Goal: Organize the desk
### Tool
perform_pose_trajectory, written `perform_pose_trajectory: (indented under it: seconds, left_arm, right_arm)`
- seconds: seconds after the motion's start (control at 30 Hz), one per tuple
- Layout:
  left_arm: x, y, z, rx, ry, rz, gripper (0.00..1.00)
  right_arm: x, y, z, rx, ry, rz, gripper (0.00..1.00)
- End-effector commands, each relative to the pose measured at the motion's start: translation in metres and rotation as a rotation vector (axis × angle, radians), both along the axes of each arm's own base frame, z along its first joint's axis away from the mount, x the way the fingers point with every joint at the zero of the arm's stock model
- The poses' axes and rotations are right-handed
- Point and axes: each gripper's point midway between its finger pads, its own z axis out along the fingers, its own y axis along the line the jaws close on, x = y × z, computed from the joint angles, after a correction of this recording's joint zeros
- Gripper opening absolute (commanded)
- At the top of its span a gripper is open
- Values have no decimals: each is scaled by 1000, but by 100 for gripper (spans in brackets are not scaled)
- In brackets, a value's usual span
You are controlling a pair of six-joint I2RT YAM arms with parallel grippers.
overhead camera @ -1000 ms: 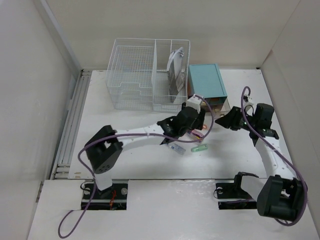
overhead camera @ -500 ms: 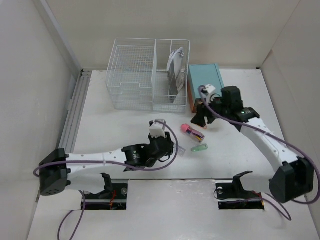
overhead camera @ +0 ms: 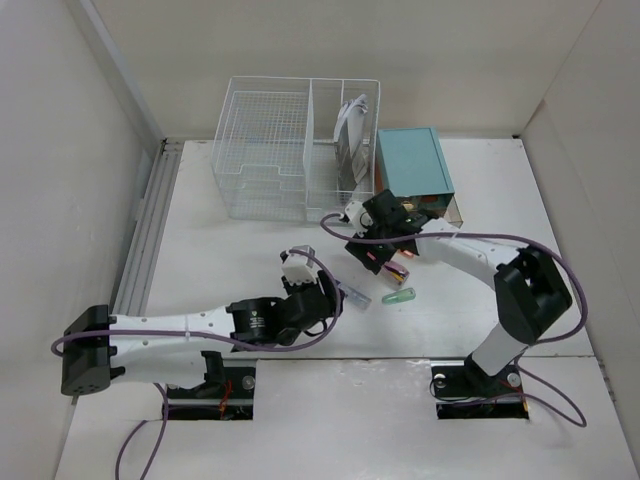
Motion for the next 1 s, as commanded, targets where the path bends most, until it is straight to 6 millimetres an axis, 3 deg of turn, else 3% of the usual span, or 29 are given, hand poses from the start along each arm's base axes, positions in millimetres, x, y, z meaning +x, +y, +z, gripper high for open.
perform_pose_trajectory:
  seconds: [0.0,0.13,0.37,0.67,0.73,0.83,0.93,0.97]
  left_arm:
    - [-4,6,0,-30,2,20,52]
    - [-8,11,-5,-35,8,17,53]
    - [-9,13,-6,-44,12,21,53]
    - [-12,16,-8,-42,18,17,53]
    - [-16,18,-10,-40,24,12,53]
    - [-16,18,-10,-40,24,12,53]
    - [-16,18,-10,-40,24,12,53]
    - [-16,18,-10,-40,24,12,53]
  right_arm:
    - [22,-9,8,-75,-80,-28,78]
    - [21,-11,-13,-123,-33,-8,78]
    - [14,-6,-26,-144,39,61,74]
    - [10,0,-32,-135,83,110,28]
    - [8,1,-23,-120,75,113,21]
    - [6,11,-4,-54,52,145,19]
    - [3,24,34,50,4,181,19]
    - [7,25,56,92,-40,179,19]
